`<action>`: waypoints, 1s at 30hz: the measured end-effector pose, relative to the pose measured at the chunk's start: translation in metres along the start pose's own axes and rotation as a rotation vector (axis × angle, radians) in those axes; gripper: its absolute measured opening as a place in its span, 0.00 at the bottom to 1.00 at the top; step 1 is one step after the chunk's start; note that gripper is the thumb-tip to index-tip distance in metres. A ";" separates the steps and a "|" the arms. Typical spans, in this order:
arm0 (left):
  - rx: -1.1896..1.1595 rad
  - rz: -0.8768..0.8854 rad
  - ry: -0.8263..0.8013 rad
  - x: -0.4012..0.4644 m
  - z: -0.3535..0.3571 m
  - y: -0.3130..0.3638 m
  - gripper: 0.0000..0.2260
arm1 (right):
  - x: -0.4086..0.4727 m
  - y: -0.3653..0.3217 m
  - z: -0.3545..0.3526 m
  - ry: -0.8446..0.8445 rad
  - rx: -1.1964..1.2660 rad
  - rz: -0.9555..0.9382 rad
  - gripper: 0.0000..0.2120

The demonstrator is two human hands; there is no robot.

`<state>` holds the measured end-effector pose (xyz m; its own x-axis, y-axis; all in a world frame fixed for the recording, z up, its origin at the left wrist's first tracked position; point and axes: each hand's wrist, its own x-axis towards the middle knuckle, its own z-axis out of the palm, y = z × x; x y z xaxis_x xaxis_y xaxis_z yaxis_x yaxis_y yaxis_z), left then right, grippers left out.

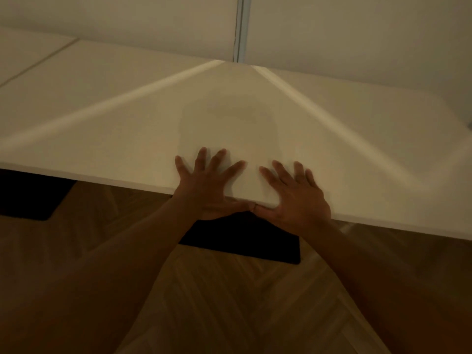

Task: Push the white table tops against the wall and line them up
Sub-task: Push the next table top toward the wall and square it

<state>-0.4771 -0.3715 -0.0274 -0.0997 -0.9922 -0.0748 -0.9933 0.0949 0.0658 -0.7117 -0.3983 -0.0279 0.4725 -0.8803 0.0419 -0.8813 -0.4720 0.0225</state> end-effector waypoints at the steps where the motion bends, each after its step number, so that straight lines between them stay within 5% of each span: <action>1: -0.010 -0.006 -0.014 0.000 -0.002 0.001 0.45 | 0.001 0.000 -0.002 -0.014 0.018 -0.007 0.43; 17: -0.138 -0.182 -0.272 0.041 -0.049 0.030 0.44 | 0.030 -0.006 -0.011 0.021 0.160 0.198 0.26; 22: -0.107 -0.104 -0.344 0.054 -0.054 0.025 0.44 | 0.057 -0.013 -0.037 -0.164 0.147 0.253 0.23; 30: -0.135 0.008 -0.452 0.093 -0.076 0.004 0.27 | 0.081 -0.008 -0.060 -0.329 0.205 0.345 0.29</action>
<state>-0.4856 -0.4693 0.0420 -0.1521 -0.8539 -0.4976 -0.9790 0.0612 0.1942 -0.6659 -0.4629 0.0356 0.1585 -0.9391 -0.3050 -0.9833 -0.1222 -0.1349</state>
